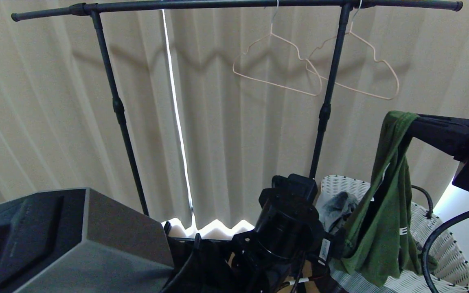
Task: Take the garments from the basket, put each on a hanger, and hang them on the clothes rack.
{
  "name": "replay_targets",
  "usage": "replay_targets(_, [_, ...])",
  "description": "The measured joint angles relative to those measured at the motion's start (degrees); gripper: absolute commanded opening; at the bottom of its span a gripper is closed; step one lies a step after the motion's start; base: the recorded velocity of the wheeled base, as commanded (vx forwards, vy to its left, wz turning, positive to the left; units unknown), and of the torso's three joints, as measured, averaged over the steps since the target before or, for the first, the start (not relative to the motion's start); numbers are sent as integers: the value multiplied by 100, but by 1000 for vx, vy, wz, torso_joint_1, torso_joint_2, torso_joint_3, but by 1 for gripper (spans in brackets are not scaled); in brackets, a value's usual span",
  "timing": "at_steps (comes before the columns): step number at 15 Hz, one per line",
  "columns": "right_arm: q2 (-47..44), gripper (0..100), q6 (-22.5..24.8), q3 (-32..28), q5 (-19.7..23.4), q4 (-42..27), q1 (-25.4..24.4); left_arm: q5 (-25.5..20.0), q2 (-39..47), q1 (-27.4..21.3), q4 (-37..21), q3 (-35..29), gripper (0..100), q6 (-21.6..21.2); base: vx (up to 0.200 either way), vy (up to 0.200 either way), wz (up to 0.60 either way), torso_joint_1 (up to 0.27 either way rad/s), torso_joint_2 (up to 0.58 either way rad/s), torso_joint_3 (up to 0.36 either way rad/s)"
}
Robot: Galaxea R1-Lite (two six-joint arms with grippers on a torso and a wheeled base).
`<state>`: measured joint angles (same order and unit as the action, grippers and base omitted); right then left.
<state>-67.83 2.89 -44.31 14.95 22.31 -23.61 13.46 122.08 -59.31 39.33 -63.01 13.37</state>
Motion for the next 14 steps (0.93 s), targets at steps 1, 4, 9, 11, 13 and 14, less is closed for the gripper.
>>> replay_targets(1, [-4, 0, 0, 11, 2, 5, 0, 33, -28, -9, 20, 95, 100, -13, 0, 0, 0, 0, 0, 0])
replay_targets(4, [-22, 0, -2, 40, 2, 10, -2, 60, -217, -111, 187, 463, 100, -35, 0, 0, 0, 0, 0, 0])
replay_targets(9, [-28, 0, -82, 62, 5, 10, -2, 6, -669, -328, 605, 1172, 100, -161, 0, 0, 0, 0, 0, 0])
replay_targets(11, [-28, 0, -90, 68, 5, 10, -2, 0, -758, -362, 728, 1031, 100, -155, 0, 0, 0, 0, 0, 0])
replay_targets(13, [-24, 0, -90, 72, 5, 10, 0, 0, -678, -360, 774, 709, 100, -139, 0, 0, 0, 0, 0, 0])
replay_targets(14, [-22, 0, -90, 72, 5, 10, 0, 0, -599, -345, 778, 590, 100, -137, 0, 0, 0, 0, 0, 0])
